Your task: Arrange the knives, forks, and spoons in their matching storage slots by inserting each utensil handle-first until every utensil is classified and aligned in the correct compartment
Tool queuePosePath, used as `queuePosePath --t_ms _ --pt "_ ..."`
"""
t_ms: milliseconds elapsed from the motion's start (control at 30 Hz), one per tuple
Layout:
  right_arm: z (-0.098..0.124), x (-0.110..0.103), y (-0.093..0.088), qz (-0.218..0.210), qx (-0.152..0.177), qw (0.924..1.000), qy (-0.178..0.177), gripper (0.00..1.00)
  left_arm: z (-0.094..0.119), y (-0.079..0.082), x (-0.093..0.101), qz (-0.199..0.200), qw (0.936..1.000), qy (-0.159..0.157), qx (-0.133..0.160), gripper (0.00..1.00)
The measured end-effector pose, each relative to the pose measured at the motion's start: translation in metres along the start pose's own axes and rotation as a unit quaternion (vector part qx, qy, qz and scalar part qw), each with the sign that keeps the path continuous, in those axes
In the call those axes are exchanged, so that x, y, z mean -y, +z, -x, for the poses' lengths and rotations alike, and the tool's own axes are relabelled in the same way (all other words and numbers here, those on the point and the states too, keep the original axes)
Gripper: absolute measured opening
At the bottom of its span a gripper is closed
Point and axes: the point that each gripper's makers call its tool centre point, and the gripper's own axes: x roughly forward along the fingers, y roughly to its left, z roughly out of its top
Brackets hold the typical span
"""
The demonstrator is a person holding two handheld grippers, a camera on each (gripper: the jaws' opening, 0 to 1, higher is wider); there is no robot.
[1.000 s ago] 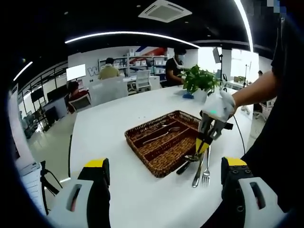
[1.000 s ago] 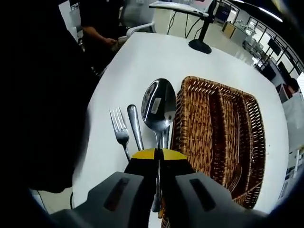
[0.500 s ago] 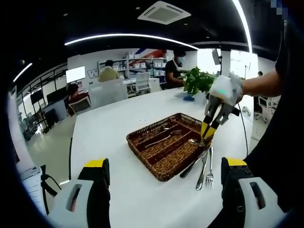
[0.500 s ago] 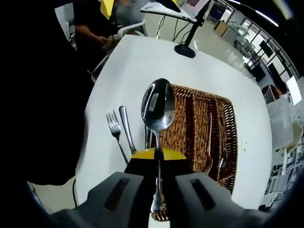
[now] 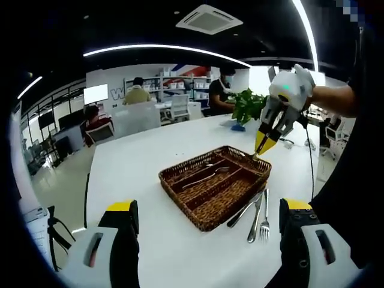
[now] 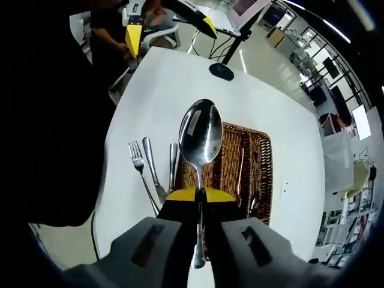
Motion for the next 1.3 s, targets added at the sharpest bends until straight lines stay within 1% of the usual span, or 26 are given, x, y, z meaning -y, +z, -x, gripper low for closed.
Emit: queuePosePath --t_ms 167,400,500,600,900,1133,1300 --pt "0.002 0.006 -0.001 0.004 -0.005 1.0000 -0.004 0.00 -0.001 0.000 -0.005 0.000 1.0000 0.004 0.000 0.99" --pt "0.002 0.015 -0.001 0.005 -0.004 0.9999 -0.008 0.00 -0.002 0.007 0.000 -0.003 1.0000 0.004 0.004 0.99" --pt "0.003 0.018 -0.001 0.007 -0.004 0.9999 -0.010 0.00 -0.001 0.007 -0.001 -0.006 1.0000 0.007 0.000 0.99" --pt "0.003 0.022 -0.002 0.009 -0.006 0.9998 -0.014 0.00 0.001 0.008 -0.003 -0.001 0.9999 0.014 0.003 0.99" --pt "0.002 0.032 -0.004 0.019 -0.014 0.9996 -0.016 0.00 0.006 0.006 0.000 0.004 0.9998 0.018 0.004 0.99" --pt "0.003 0.042 -0.004 0.025 -0.015 0.9994 -0.021 0.00 0.010 0.004 0.000 0.000 0.9998 0.020 -0.001 0.99" --pt "0.006 0.051 -0.001 0.028 -0.014 0.9991 -0.027 0.00 0.011 0.009 0.001 -0.002 0.9998 0.021 0.003 0.99"
